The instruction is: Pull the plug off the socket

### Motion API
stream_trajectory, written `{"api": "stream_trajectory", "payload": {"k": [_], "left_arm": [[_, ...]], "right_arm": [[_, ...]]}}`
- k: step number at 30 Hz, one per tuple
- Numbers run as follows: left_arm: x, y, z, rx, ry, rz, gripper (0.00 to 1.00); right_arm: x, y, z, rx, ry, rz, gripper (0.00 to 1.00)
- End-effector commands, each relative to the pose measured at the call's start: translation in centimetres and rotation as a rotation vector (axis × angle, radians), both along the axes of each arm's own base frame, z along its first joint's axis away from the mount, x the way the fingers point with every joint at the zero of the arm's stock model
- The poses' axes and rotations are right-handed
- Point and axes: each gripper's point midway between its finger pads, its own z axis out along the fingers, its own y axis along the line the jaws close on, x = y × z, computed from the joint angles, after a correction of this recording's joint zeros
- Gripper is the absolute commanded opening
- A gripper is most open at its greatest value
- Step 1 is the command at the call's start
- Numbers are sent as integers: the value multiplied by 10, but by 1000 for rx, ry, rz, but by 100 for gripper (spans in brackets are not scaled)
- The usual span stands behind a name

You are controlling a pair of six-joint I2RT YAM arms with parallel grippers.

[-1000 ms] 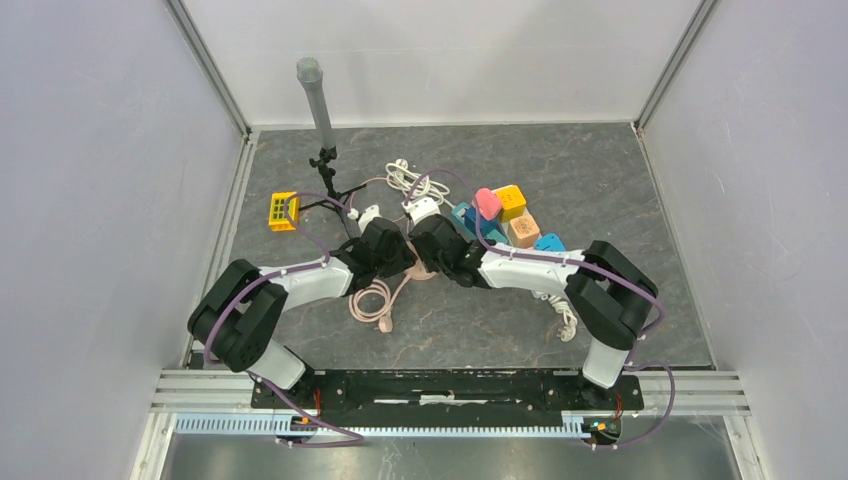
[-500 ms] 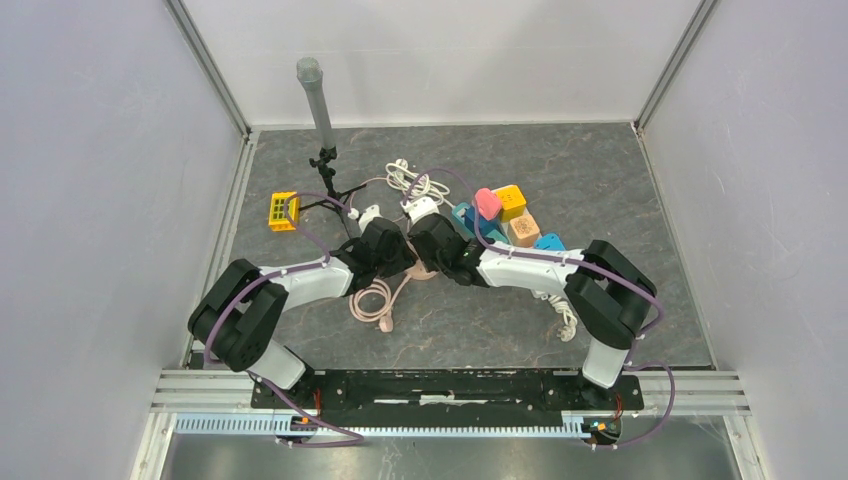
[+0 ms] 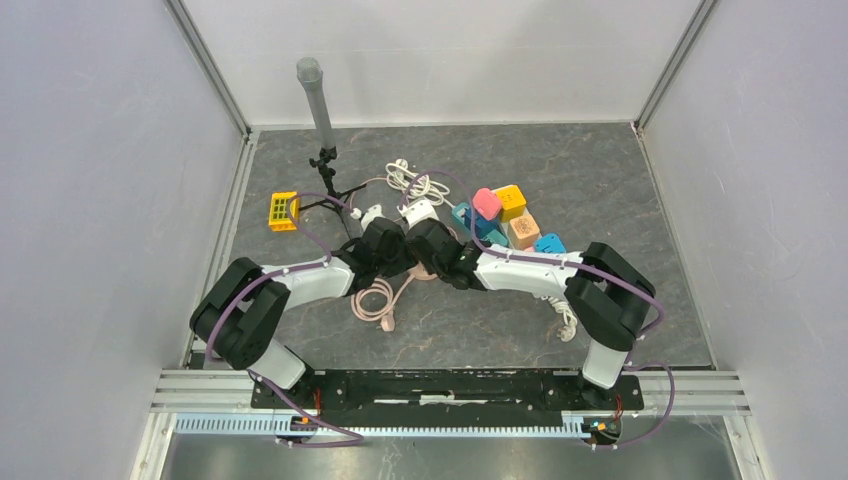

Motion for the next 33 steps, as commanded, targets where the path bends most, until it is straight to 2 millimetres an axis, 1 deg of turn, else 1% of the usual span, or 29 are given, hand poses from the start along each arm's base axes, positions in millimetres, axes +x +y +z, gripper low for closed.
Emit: {"api": "stream_trajectory", "payload": {"k": [1, 3, 4, 5, 7, 10, 12, 14, 17, 19, 20, 21, 24, 25, 26, 28, 30, 32, 33], "left_arm": [[-71, 72, -81, 330, 298, 9, 45], [-72, 73, -82, 332, 300, 13, 45], [-72, 73, -82, 332, 301, 13, 45], [-72, 73, -81, 329, 299, 14, 45], [-74, 74, -82, 330, 301, 15, 45], [-75, 75, -84, 329, 303, 18, 45], [-75, 75, -84, 329, 304, 19, 44], [-77, 76, -84, 329, 306, 20, 45], [-77, 77, -84, 327, 303, 22, 44], [-78, 77, -85, 328, 304, 22, 44], [-78, 77, -86, 328, 307, 22, 45], [-78, 77, -86, 326, 307, 22, 45], [-77, 76, -86, 331, 310, 21, 44], [-77, 77, -86, 334, 310, 22, 44], [-76, 77, -85, 336, 309, 25, 45], [-77, 79, -85, 340, 308, 26, 45], [-78, 79, -87, 341, 312, 25, 45], [-78, 80, -88, 344, 315, 26, 45], [-78, 79, -88, 343, 316, 27, 45]], "right_arm": [[7, 33, 70, 215, -103, 57, 0], [13, 28, 83, 332, -83, 60, 0], [15, 25, 88, 373, -83, 62, 0], [18, 23, 90, 382, -91, 58, 0], [18, 27, 84, 341, -93, 67, 0], [8, 45, 67, 266, -82, 100, 0], [5, 50, 63, 264, -71, 114, 0], [5, 48, 71, 283, -77, 113, 0], [14, 37, 93, 354, -92, 96, 0], [18, 30, 102, 390, -106, 85, 0], [20, 28, 101, 373, -120, 75, 0], [18, 29, 96, 338, -127, 67, 0], [6, 37, 68, 214, -125, 60, 0], [2, 35, 59, 181, -114, 57, 0], [0, 33, 56, 172, -109, 50, 0], [2, 29, 63, 186, -122, 37, 0], [6, 26, 80, 240, -134, 41, 0], [13, 23, 102, 331, -146, 41, 0], [13, 23, 108, 367, -144, 48, 0]]}}
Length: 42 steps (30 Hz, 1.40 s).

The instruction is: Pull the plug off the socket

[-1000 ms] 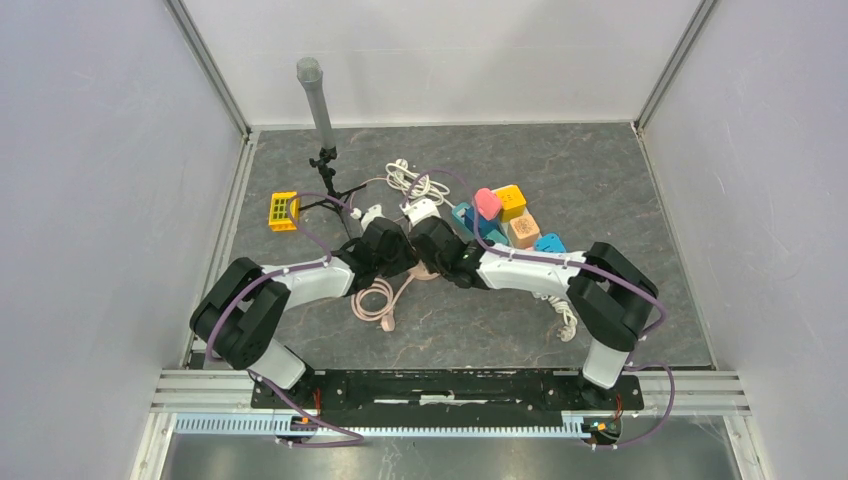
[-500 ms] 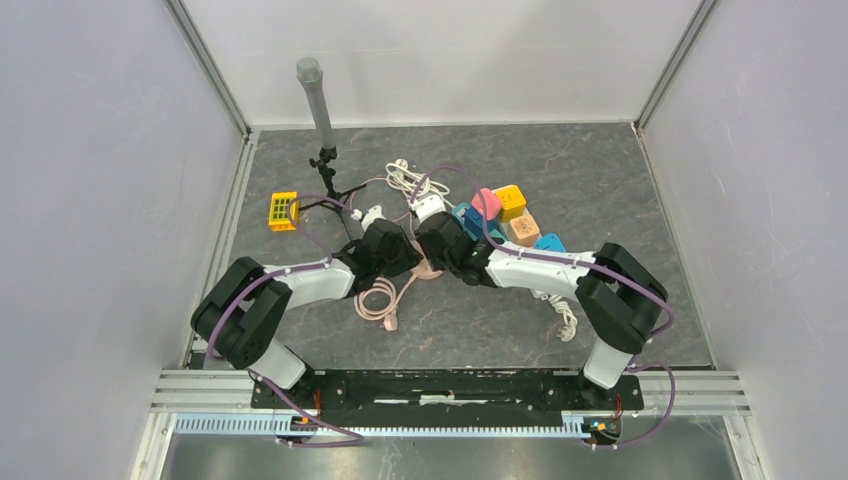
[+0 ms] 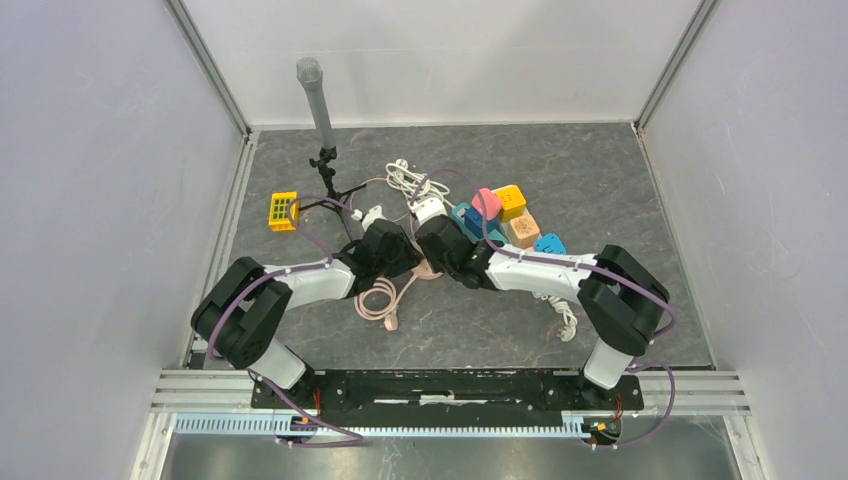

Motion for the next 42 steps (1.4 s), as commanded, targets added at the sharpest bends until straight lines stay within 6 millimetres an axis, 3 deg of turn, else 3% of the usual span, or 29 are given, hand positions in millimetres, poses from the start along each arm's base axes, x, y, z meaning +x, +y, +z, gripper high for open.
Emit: {"api": "stream_trajectory", "payload": {"k": [1, 7, 18, 21, 27, 35, 39, 42], "left_arm": [[-79, 86, -88, 379, 330, 21, 45], [-79, 87, -91, 393, 329, 11, 44], [-79, 88, -95, 403, 333, 6, 44], [-78, 87, -94, 398, 332, 3, 44], [-77, 81, -95, 376, 330, -6, 42], [-81, 84, -97, 375, 338, 0, 40], [-80, 80, -94, 358, 335, -5, 40], [-75, 67, -80, 300, 304, -41, 41]], "right_arm": [[13, 31, 102, 340, -136, 52, 0], [7, 42, 75, 344, -39, 66, 0], [29, 42, 65, 208, 42, -42, 0], [19, 50, 73, 229, -32, 41, 0], [-6, 49, 47, 186, -45, 123, 0], [23, 26, 88, 333, -56, 45, 0], [26, 22, 71, 246, -28, 18, 0], [35, 13, 69, 199, -46, -26, 0]]}}
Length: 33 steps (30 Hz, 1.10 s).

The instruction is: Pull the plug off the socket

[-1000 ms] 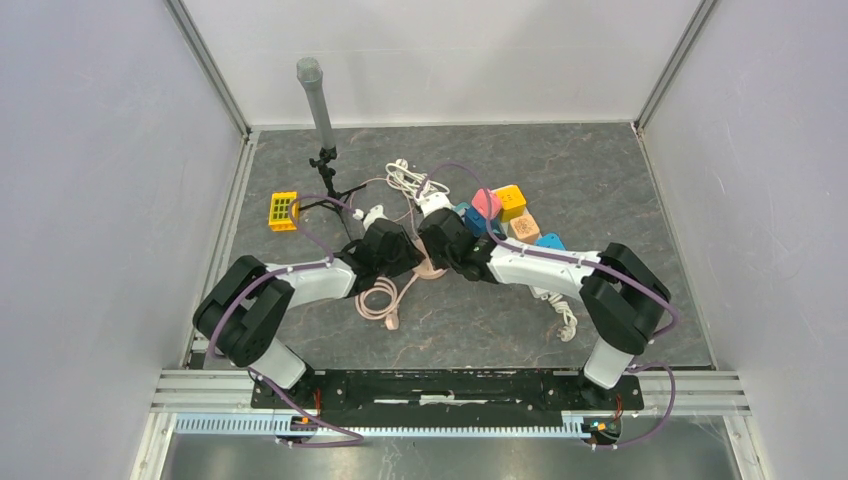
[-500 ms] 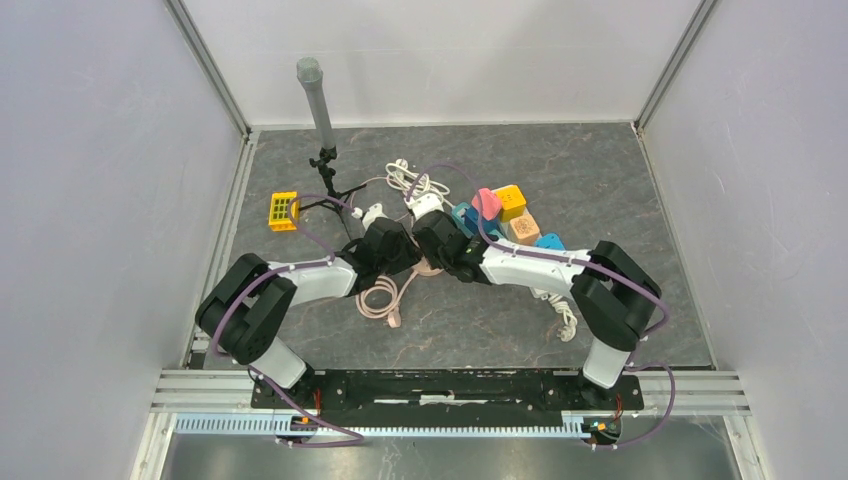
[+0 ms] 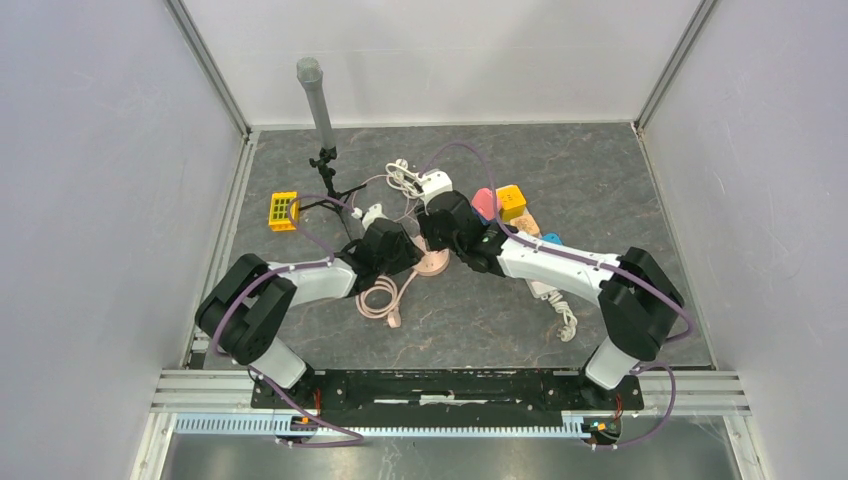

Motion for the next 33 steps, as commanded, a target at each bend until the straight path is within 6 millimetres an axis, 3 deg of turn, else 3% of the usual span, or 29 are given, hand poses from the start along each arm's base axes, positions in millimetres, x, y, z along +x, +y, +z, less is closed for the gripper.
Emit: {"api": "stream_trajectory", "payload": {"k": [1, 6, 10, 14, 20, 23, 27, 33], "left_arm": [[-79, 62, -70, 279, 306, -67, 41], [-61, 33, -12, 152, 179, -153, 51], [-52, 27, 31, 128, 105, -187, 66], [-50, 31, 56, 149, 77, -207, 78], [-56, 53, 73, 174, 64, -143, 93], [-60, 67, 83, 190, 52, -104, 96], [-65, 75, 98, 188, 18, -97, 98], [-68, 80, 115, 204, -23, -126, 100]], "right_arm": [[14, -1, 13, -9, -33, -48, 0], [29, -3, 22, 22, -46, -71, 0], [42, 16, 22, 99, -29, -2, 2], [49, 41, 5, 119, 31, 56, 6], [54, 67, -22, 147, 119, 128, 15], [52, 69, -36, 182, 182, 166, 29], [49, 57, -48, 175, 218, 161, 45], [44, 47, -22, 180, 181, 182, 74]]}}
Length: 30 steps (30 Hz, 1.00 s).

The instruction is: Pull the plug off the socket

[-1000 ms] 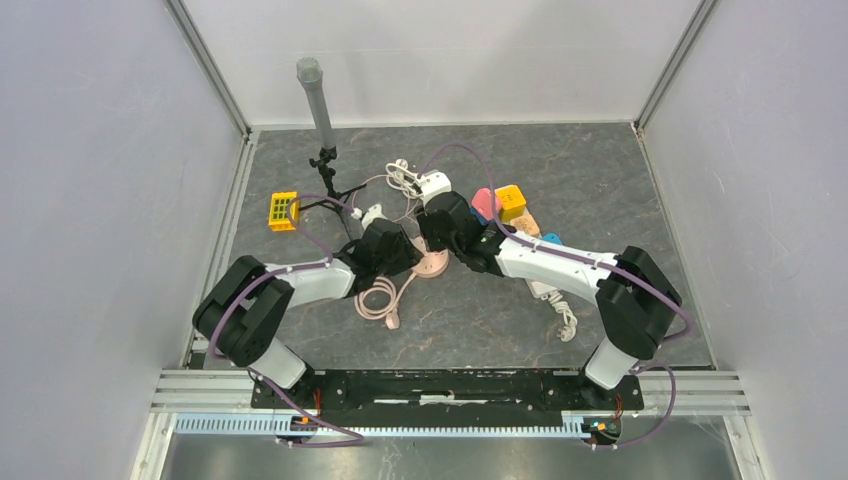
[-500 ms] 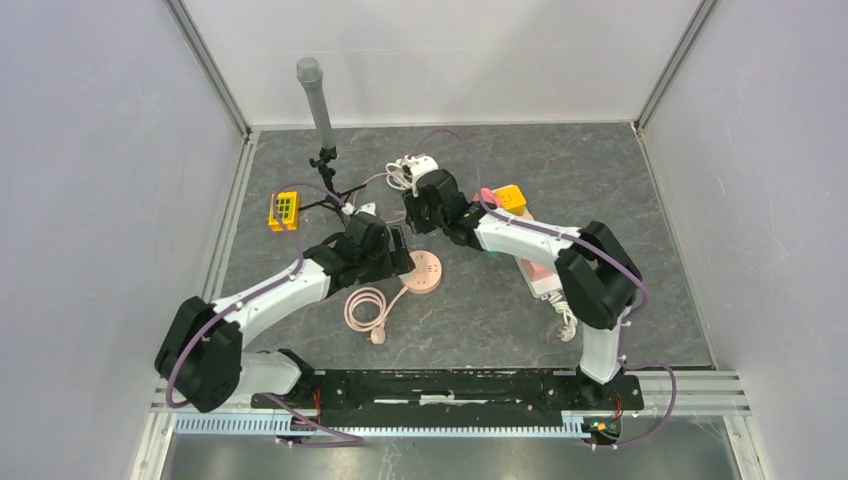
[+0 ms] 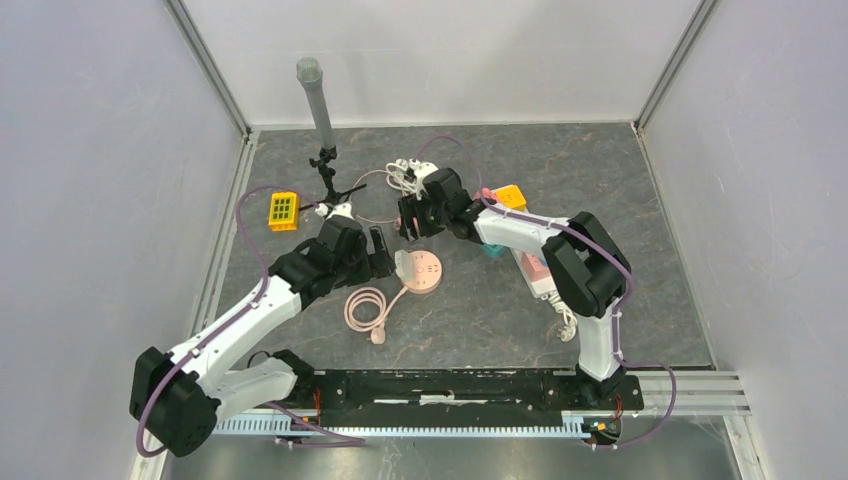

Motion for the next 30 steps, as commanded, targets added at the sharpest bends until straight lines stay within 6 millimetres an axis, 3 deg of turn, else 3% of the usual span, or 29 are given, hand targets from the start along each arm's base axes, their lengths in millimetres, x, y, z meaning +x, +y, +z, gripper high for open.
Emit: {"api": "stream_trajectory", "payload": {"k": [1, 9, 12, 17, 20, 26, 30], "left_arm": [[4, 5, 23, 32, -61, -38, 100], [-3, 1, 16, 13, -40, -73, 99], [-3, -3, 18, -4, -39, -85, 99], [8, -22, 23, -64, -49, -111, 97], [15, -32, 12, -84, -25, -113, 93], [37, -41, -3, -95, -10, -42, 87], [50, -49, -15, -75, 23, -40, 80]], "right_arm": [[-3, 1, 53, 74, -84, 27, 76], [-29, -21, 108, 189, -160, 0, 77], [-49, -39, 109, 220, -160, -20, 77], [-93, -67, 59, 224, -50, -61, 77], [-116, -72, 29, 221, -1, -88, 76], [-126, -69, -1, 199, 113, -176, 69], [-122, -69, -3, 215, 107, -231, 67]]}}
